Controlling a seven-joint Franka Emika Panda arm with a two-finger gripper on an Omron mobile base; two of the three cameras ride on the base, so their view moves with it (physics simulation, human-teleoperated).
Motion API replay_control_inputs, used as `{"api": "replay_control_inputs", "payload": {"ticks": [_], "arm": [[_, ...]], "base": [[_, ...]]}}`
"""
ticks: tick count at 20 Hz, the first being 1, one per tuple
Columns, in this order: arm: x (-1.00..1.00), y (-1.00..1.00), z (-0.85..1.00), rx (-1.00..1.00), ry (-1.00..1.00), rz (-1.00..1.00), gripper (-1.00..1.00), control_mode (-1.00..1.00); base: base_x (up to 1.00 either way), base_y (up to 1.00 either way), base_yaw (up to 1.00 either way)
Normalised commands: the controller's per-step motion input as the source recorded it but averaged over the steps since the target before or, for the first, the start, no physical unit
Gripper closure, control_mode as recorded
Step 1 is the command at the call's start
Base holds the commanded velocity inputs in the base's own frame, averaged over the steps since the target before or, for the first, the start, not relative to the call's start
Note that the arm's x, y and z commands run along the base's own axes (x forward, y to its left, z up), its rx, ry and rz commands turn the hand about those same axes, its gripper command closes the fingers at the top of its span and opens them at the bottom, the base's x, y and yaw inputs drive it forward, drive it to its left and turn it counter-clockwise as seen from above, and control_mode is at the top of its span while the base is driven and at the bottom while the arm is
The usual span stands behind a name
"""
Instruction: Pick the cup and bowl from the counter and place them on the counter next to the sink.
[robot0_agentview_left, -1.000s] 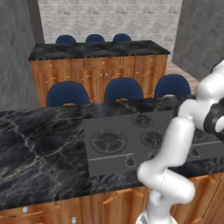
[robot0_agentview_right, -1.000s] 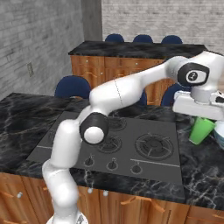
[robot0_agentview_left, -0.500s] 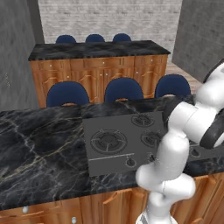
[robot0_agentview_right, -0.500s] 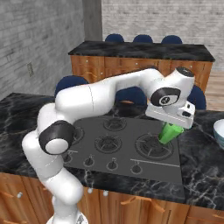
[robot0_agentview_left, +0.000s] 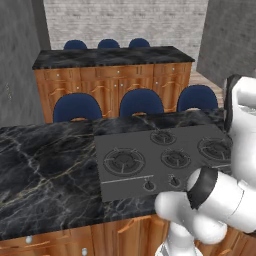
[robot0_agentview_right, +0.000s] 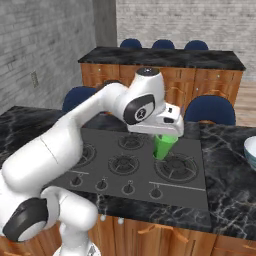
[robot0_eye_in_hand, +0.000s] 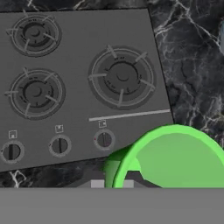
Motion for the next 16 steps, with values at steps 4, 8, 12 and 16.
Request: {"api": "replay_control_inputs", "payload": {"ticks": [4,8,12,16], "arm": [[-0.21,0.99,0.13,-0.13,0.00,0.00,1.00,-1.00],[-0.14,0.86,0.29,-0.10,0.01,0.00,1.00,-1.00],[-0.12,0.57,0.56,-0.03,0.00,0.00,1.00,-1.00],[-0.18,0.29,0.38,-0.02,0.00,0.00,1.00,-1.00]], "base": [[0.00,0.00,0.00],[0.00,0.00,0.00],[0.00,0.00,0.00],[0.00,0.00,0.00]]}}
